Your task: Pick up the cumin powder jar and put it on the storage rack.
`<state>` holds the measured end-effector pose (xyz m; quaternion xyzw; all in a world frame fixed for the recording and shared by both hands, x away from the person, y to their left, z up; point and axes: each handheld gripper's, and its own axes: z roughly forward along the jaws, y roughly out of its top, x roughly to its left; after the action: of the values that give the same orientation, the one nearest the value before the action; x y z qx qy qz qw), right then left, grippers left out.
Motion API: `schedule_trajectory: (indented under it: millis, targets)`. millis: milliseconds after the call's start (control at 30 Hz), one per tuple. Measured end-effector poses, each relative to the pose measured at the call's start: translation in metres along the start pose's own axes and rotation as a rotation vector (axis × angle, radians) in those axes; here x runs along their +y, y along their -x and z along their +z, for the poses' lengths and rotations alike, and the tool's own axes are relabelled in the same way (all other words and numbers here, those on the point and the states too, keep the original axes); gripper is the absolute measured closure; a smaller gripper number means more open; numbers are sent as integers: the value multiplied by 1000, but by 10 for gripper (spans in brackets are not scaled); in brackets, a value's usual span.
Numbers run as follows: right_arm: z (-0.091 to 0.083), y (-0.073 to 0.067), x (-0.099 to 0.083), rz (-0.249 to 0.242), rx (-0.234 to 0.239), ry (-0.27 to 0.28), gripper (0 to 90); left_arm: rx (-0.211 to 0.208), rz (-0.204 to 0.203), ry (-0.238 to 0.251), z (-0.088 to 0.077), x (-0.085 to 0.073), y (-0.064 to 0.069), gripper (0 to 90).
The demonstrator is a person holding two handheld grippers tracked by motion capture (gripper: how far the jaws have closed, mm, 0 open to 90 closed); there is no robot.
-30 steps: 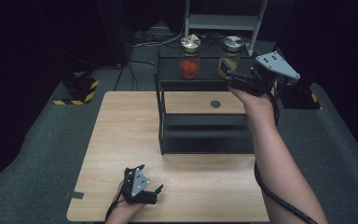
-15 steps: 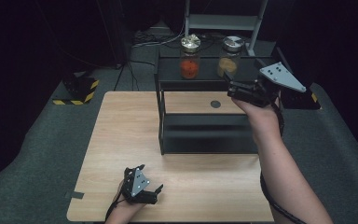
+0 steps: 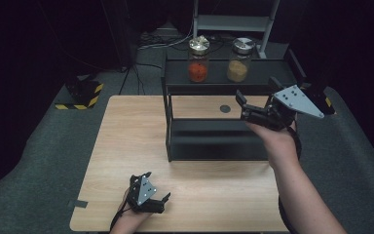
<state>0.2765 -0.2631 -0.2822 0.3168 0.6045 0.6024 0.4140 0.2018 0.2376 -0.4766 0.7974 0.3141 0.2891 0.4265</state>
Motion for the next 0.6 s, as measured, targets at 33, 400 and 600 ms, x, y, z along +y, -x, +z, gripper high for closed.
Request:
schedule_trajectory:
  millis: [33, 400, 600]
  targets:
    - [-2, -1, -2, -7, -1, -6, 0, -2, -1, 1, 0, 0, 0, 8]
    - [-26, -2, -27, -41, 26, -19, 0, -17, -19, 4, 0, -1, -5, 9]
    - [-37, -7, -39, -46, 42, -37, 0, -15, -21, 6, 0, -1, -5, 9]
